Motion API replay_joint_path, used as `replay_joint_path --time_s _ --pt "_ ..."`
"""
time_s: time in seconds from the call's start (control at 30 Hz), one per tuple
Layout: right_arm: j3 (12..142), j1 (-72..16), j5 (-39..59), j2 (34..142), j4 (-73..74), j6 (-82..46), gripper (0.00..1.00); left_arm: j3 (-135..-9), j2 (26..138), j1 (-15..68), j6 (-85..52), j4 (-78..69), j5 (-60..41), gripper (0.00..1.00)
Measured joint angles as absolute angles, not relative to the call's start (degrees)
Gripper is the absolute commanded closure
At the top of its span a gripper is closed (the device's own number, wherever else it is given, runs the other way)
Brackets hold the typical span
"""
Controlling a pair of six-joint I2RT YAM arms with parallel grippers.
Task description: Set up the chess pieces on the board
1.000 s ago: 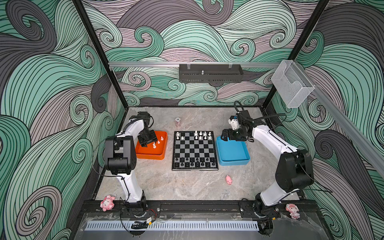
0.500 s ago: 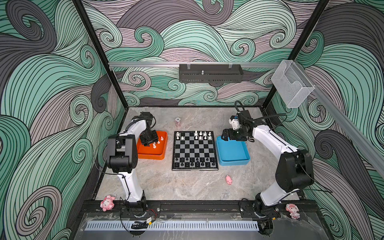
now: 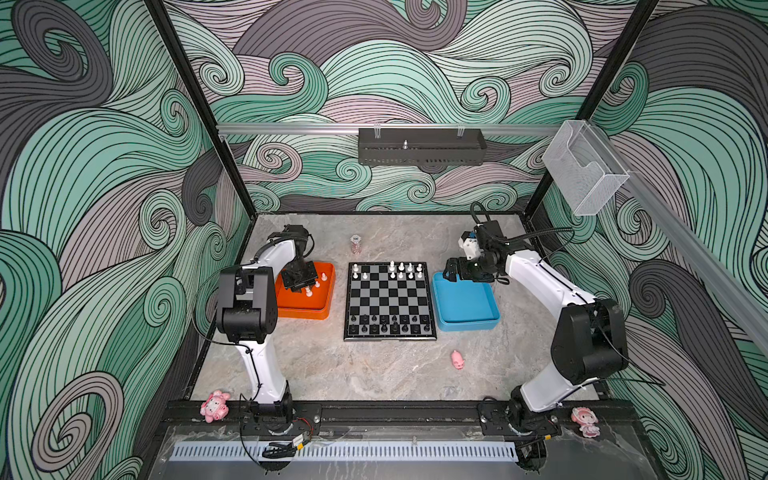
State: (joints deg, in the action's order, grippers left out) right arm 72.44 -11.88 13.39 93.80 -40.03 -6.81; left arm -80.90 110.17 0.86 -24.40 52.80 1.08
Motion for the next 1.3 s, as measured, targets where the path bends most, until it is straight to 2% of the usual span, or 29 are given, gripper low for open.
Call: replay_joint_path --time_s 0.67,0.77,1.3 --pt "72.44 -11.81 13.56 93.86 -40.01 -6.81 0.01 -82.06 111.35 1.63 -23.46 52.69 1.50 0.75" --pt "72.44 -11.66 13.61 93.89 -40.01 -6.81 0.01 -82.06 111.35 1.98 -23.42 52.69 1.80 0.81" --pt "72.44 -11.55 13.85 93.89 -39.99 -6.83 0.01 -82.48 111.68 2.76 -23.03 52.71 3.22 0.82"
